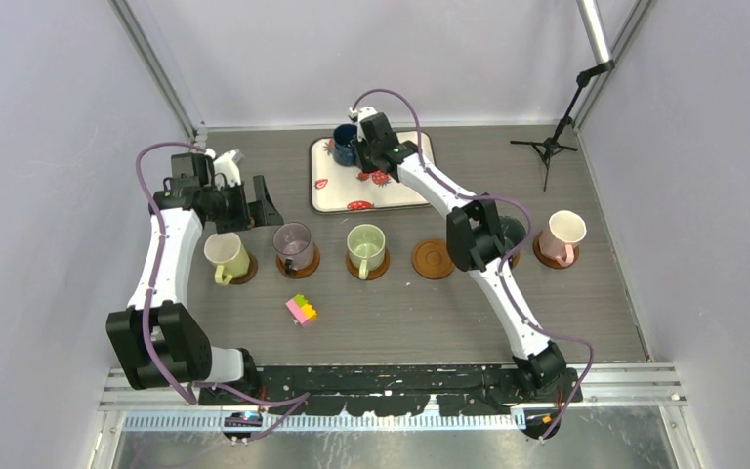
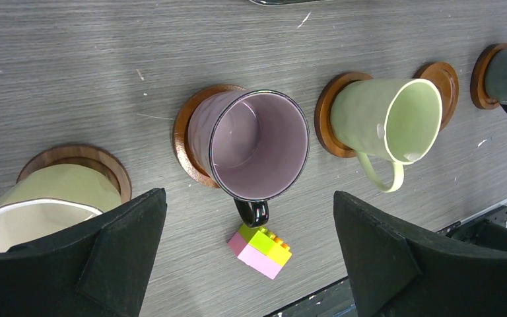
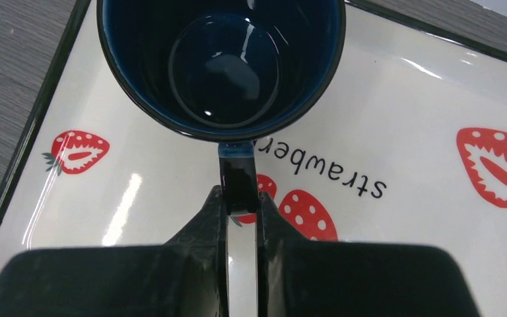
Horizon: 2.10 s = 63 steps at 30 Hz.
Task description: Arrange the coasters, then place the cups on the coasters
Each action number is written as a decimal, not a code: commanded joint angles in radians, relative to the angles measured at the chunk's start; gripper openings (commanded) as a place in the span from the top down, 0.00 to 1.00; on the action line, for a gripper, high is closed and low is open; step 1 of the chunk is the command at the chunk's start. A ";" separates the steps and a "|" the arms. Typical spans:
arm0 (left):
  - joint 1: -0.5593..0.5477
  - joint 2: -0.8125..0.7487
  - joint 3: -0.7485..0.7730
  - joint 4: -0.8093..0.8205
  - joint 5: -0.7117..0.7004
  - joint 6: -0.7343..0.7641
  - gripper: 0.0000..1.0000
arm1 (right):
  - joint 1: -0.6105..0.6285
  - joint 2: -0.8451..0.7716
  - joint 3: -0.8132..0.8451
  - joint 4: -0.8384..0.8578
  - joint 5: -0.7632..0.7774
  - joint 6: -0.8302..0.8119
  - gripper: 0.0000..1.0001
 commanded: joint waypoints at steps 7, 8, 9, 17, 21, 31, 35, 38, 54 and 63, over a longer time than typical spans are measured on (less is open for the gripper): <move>0.007 -0.036 -0.005 0.016 -0.005 0.004 0.00 | -0.004 -0.335 -0.386 0.076 0.088 -0.042 1.00; 0.007 -0.038 -0.006 0.015 -0.005 0.005 0.00 | -0.004 -0.358 -0.424 0.075 0.107 -0.044 1.00; 0.007 -0.040 -0.006 0.014 -0.005 0.007 0.00 | -0.005 -0.385 -0.460 0.075 0.128 -0.044 1.00; 0.007 -0.035 -0.008 0.019 0.002 -0.002 0.00 | -0.005 -0.452 -0.603 0.026 0.137 -0.027 0.76; 0.008 -0.035 -0.005 0.019 0.000 -0.005 0.00 | -0.006 -0.405 -0.526 -0.048 0.110 0.007 0.56; 0.008 -0.041 -0.009 0.014 -0.014 0.013 0.00 | -0.014 -0.271 -0.315 -0.163 0.078 0.032 0.53; 0.009 -0.040 -0.008 0.014 -0.015 0.015 0.00 | -0.026 -0.230 -0.251 -0.217 0.046 0.039 0.59; 0.008 -0.040 -0.013 0.018 -0.016 0.015 0.00 | -0.035 -0.225 -0.243 -0.223 0.028 0.047 0.70; 0.009 -0.049 -0.013 0.013 -0.010 0.003 0.00 | -0.054 -0.574 -0.503 -0.159 0.080 0.093 1.00; 0.010 -0.082 -0.008 0.001 -0.037 0.006 0.00 | -0.053 -0.865 -0.755 -0.157 0.245 0.265 1.00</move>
